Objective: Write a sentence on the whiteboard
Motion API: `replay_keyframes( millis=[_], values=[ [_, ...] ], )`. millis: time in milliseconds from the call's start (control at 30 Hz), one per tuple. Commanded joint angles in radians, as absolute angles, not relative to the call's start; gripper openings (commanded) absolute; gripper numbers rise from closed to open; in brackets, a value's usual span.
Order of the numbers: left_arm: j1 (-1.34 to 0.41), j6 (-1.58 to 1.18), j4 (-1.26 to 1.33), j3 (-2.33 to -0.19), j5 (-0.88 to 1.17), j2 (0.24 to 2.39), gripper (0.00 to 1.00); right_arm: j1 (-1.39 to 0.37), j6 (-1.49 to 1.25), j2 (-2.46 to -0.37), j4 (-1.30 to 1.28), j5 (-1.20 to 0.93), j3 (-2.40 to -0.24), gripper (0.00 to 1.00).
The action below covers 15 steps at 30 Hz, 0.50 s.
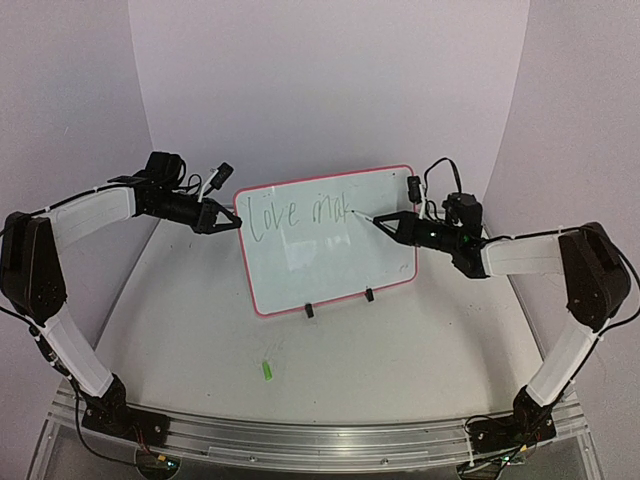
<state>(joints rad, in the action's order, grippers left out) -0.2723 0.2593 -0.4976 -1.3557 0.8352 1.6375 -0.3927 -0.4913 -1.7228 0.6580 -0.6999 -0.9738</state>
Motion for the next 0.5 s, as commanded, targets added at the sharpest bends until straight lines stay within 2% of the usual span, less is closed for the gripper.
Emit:
replay_keyframes(
  millis=[0, 167, 467],
  values=[
    [-0.301, 0.297, -0.554, -1.374, 0.786, 1.643, 0.00, -0.385, -0.482, -1.636, 0.677, -0.714, -0.949, 0.00],
    [-0.302, 0.297, -0.554, -1.376, 0.787, 1.641, 0.00, -0.385, -0.496, -1.604, 0.681, -0.724, -0.961, 0.00],
    [-0.304, 0.298, -0.557, -1.373, 0.781, 1.638, 0.00, -0.386, -0.507, -1.682, 0.681, -0.738, -1.012, 0.00]
  ],
)
